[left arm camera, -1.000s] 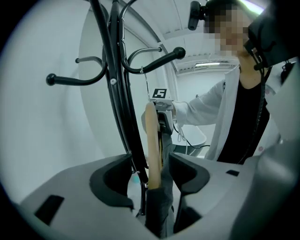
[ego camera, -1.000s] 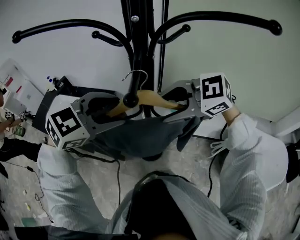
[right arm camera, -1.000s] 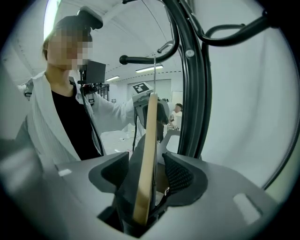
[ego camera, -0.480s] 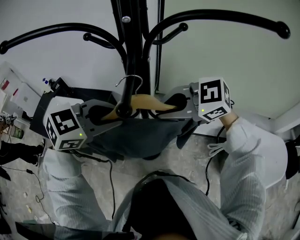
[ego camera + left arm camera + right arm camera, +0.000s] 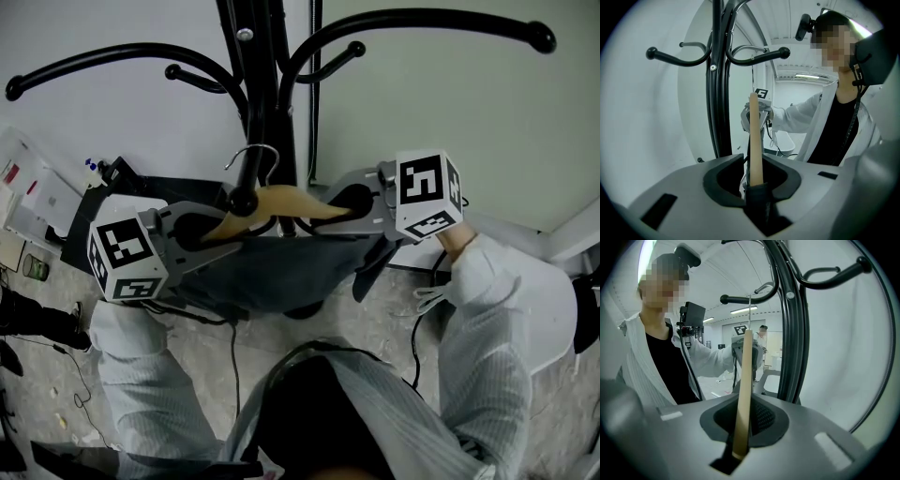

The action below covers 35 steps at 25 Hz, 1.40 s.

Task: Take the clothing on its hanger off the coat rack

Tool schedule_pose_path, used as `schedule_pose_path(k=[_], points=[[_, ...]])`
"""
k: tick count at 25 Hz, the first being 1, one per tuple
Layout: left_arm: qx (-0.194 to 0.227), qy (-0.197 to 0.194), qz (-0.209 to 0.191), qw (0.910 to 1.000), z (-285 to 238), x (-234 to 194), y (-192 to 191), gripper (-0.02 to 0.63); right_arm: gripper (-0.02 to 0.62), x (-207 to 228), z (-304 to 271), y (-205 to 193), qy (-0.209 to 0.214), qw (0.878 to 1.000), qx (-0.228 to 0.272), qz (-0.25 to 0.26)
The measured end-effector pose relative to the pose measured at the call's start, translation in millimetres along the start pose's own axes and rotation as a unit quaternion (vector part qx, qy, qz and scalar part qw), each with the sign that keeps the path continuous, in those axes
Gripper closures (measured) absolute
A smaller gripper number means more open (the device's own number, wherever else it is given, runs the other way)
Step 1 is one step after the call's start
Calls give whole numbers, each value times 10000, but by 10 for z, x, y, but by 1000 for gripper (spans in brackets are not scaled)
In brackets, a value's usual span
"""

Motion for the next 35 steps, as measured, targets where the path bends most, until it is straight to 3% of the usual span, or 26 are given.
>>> schedule_pose_path(k=[8,16,20,26,32,35], points=[[64,183,-338,9992,200,238,370,517,566,-244,182,392,-179,9992,-54,342],[16,-91,-619,9980,15,580,815,517,566,-750,621,515,-737,9965,-95,394],[-33,-327,-627,9975,-185,573,779,517,566,-827,692,340,-909,9955,-137,214],[-65,-1225,-782,9894,-932,1185,813,517,566,-1762,1129,-202,-1658,9856,-166,-296],[-127,-1768,-763,9812,-1560,992,515,517,565,-1739,1243,-807,-2030,9781,-56,-465],[-165,-1993,-813,9764,-1858,1124,514,517,566,-1944,1392,-1036,-2266,9721,3,-610]])
Point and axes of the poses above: the fingertips, and each gripper's own axes: z backward along the fingers, x to its right, y out of its top, the point moved 8 cm from there along z, backward along the fingers, and after that the axes turned 4 degrees about x, right-handed, at the moved point
